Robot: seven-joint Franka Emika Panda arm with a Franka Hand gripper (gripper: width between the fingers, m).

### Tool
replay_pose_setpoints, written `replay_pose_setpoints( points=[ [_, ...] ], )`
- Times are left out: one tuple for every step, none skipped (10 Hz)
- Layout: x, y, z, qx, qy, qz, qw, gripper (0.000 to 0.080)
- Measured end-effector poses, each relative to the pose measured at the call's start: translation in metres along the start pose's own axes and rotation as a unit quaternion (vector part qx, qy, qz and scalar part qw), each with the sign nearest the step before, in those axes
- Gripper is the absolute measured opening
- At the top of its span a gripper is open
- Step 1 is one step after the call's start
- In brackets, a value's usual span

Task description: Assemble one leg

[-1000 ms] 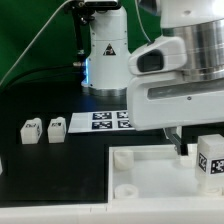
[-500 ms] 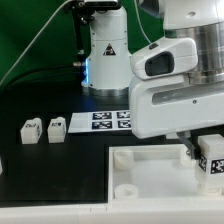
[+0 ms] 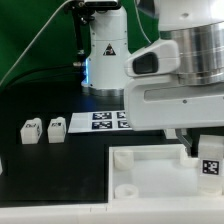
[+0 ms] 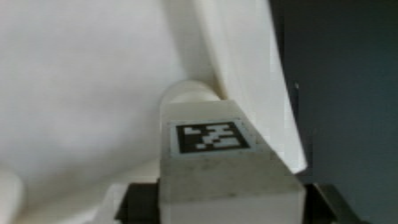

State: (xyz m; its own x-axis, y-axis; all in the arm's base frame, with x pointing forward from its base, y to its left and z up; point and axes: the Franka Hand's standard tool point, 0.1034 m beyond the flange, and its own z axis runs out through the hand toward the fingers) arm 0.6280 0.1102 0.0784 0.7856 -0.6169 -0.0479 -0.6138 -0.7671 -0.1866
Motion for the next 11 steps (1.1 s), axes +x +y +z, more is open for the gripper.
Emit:
replay_pose_setpoints(
  points=[
    [0.0,0.003,0.0,0.019,0.004,0.109,0.994,0.0306],
    [0.0,0.004,0.001,0.032,-0.002,0.198,0.98,0.0306],
    [-0.001,0.004,0.001,0.041,-0.013,0.257,0.965,0.0307],
    [-0.004,0.002,0.001,0.041,-0.022,0.32,0.946,0.0307],
    [-0.008,-0.002,0.001,0.043,-0.029,0.375,0.926,0.0307],
    [-0.01,-0.005,0.002,0.045,-0.033,0.407,0.912,0.0307],
    [-0.01,-0.004,0.002,0.045,-0.032,0.38,0.923,0.0305],
    [-0.011,-0.004,0.002,0.045,-0.032,0.363,0.93,0.0422],
    [-0.01,-0.003,0.002,0.041,-0.028,0.316,0.947,0.0556],
    [-0.009,0.0,0.002,0.034,-0.024,0.221,0.975,0.0556],
    [-0.008,0.001,0.001,0.026,-0.018,0.123,0.992,0.063]
  ],
)
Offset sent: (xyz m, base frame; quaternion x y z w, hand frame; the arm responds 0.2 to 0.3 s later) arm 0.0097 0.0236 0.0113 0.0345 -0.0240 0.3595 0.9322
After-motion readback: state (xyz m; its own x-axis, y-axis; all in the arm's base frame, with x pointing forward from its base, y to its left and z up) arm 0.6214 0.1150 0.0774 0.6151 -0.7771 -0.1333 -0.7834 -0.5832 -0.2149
